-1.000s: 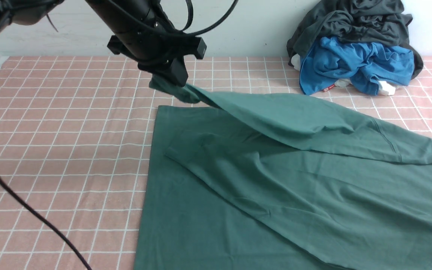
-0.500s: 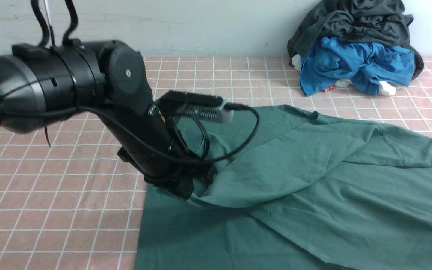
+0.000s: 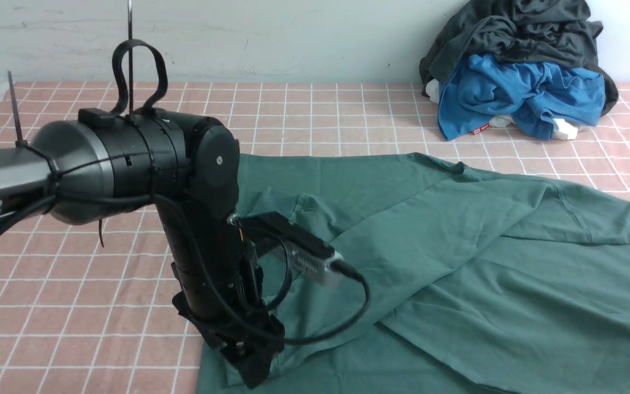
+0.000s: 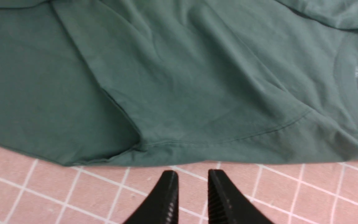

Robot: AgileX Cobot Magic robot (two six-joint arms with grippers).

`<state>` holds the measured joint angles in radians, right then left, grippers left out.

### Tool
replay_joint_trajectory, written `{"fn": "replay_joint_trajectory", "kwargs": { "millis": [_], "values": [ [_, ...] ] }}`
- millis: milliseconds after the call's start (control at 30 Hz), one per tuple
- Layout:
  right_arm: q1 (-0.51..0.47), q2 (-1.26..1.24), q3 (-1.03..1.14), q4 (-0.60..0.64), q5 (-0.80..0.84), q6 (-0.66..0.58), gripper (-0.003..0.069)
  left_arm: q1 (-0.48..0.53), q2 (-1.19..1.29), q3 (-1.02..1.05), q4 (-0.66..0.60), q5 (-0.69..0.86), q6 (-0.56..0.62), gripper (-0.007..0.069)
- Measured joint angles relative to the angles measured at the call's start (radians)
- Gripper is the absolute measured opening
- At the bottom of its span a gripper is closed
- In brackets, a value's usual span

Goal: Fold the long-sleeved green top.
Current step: Use the left arm to drag and drop the cuff onto the cuff closest to the left arm, then use both arms simultaneously to clamp the lower edge of the clothing fabric

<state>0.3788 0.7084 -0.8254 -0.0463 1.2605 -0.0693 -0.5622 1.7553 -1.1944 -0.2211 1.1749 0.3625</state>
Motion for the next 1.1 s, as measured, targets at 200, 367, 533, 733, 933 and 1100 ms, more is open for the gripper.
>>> {"fn": "replay_joint_trajectory", "kwargs": {
  "millis": [200,367,533,733,933,1100],
  "values": [
    [0.064,-0.002,0.0,0.057,0.001,-0.054,0.0325,-0.21,-0.054,0.188,0.083,-0.006,0.075,0.0534],
    [0.076,-0.003,0.0,0.046,0.001,-0.057,0.035,-0.33,-0.055,0.311,0.175,-0.134,0.124,0.053],
    [0.076,-0.003,0.0,0.046,0.001,-0.058,0.0351,-0.359,-0.057,0.364,0.238,-0.241,0.145,0.0531],
    [0.076,-0.003,0.0,0.046,0.001,-0.052,0.0351,-0.359,-0.064,0.374,0.315,-0.311,0.15,0.0531],
    [0.076,-0.003,0.0,0.038,0.001,-0.049,0.0351,-0.359,-0.067,0.374,0.338,-0.319,0.132,0.0523],
    [0.076,-0.003,0.0,0.029,0.001,-0.049,0.0351,-0.359,-0.067,0.374,0.364,-0.315,0.028,0.0434]
  ]
}}
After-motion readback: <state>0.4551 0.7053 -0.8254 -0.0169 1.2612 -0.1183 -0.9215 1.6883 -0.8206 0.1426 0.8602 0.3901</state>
